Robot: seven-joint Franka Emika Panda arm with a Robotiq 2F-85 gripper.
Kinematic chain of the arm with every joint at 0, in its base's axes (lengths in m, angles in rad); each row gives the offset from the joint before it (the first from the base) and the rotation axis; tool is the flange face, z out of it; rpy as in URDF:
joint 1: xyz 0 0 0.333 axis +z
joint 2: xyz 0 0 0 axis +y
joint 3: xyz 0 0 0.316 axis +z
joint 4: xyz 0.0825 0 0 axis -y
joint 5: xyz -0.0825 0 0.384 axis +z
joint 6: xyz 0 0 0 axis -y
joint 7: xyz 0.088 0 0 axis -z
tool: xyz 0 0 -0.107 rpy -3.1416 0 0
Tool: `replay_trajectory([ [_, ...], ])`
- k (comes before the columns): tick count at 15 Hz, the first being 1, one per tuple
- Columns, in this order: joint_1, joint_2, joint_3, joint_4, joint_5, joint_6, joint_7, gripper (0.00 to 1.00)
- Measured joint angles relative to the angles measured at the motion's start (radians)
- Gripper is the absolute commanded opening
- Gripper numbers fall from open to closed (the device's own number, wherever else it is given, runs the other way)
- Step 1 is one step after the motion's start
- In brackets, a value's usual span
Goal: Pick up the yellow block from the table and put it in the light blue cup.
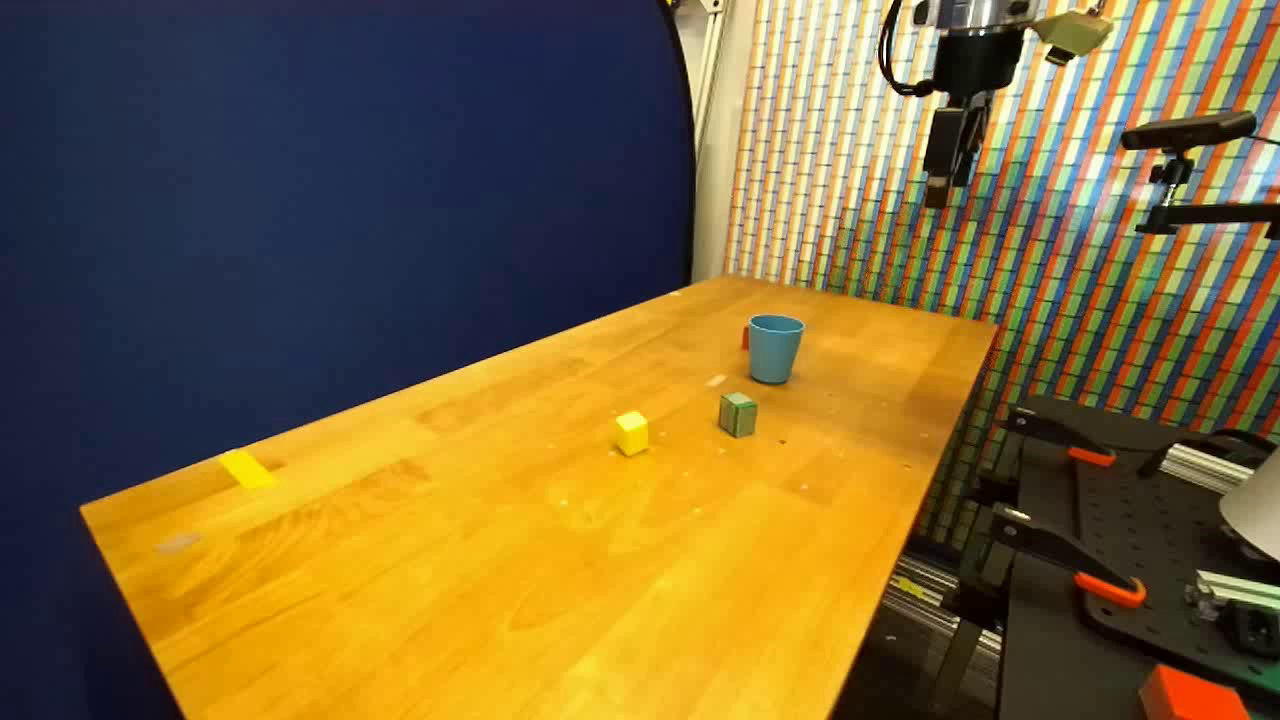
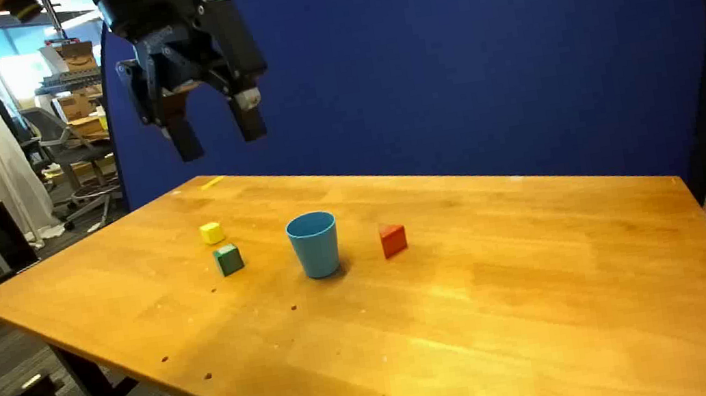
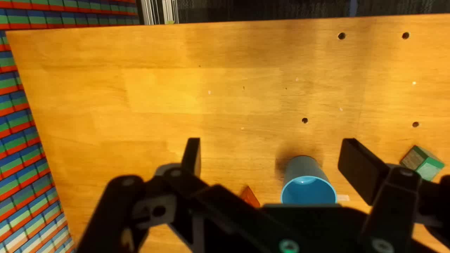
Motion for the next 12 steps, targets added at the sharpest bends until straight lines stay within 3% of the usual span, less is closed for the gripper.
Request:
replay_trajectory([
  [8,0.001,0.004,0.001,-0.001,0.0,0.0,0.001,1.0],
  [12,0.066,0.132,0.034,-0.011,0.023,0.082,0.009,1.0],
])
